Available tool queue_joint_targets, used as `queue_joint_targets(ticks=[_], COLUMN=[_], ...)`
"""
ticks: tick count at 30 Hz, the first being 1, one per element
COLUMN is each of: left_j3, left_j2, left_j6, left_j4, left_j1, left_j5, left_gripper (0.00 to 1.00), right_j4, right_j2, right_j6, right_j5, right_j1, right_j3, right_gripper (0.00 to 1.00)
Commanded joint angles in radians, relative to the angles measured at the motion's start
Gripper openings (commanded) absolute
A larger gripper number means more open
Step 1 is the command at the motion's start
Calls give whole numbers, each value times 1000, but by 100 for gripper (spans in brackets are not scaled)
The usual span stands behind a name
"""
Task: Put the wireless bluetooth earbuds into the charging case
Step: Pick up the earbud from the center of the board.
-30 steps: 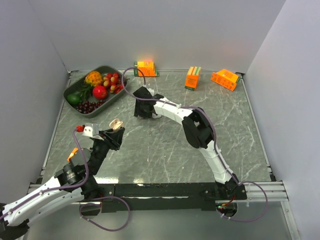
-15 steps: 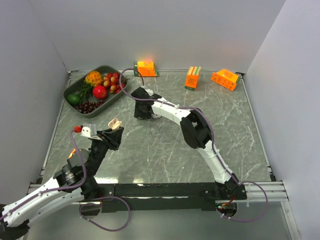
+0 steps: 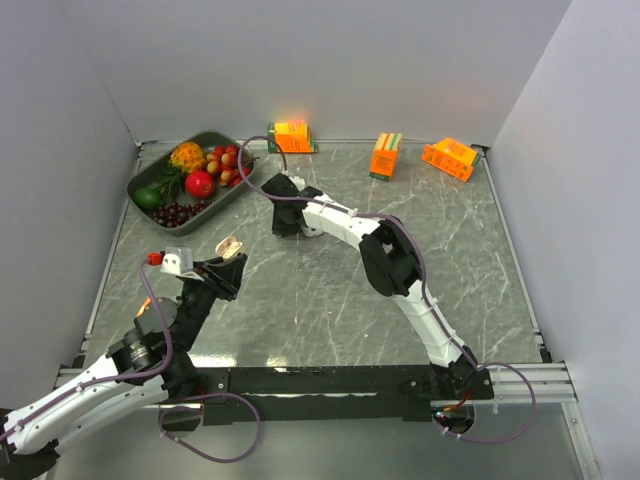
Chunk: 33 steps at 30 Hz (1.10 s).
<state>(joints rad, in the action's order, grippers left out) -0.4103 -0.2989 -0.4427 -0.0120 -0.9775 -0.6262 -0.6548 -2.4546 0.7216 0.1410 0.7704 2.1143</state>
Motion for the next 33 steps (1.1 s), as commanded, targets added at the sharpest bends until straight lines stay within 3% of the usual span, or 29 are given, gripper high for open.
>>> queue_joint_targets(ticks=[1, 2, 5, 10, 13, 19, 22, 33], left_j3=[-39, -41, -45, -45, -54, -42, -45, -38], left_j2=[0, 0, 4, 17, 12, 18, 20, 21], left_j6=[-10, -10, -7, 6, 16, 21, 19, 21], left_j4=[-16, -16, -13, -26, -25, -43, -37, -43], left_j1=[0, 0, 0, 0, 0, -3, -1, -1], left_j5=[-1, 2, 0, 5, 11, 43, 57, 77], left_gripper=[1, 1, 1, 1, 1, 1, 1, 1], right_j4=[29, 52, 176, 256, 294, 636, 721, 523], right_j2=[94, 129, 313, 558, 666, 922, 991, 879], right_j6=[-43, -75, -173, -405, -641, -1081, -1198, -1352], right_j5=[48, 55, 81, -67, -87, -204, -240, -506], right_j1=[-5, -3, 4, 3, 6, 4, -9, -66], right_j3=[-141, -221, -420, -617, -819, -1238, -1307, -1148], right_gripper=[6, 1, 0, 0, 0, 0, 0, 0])
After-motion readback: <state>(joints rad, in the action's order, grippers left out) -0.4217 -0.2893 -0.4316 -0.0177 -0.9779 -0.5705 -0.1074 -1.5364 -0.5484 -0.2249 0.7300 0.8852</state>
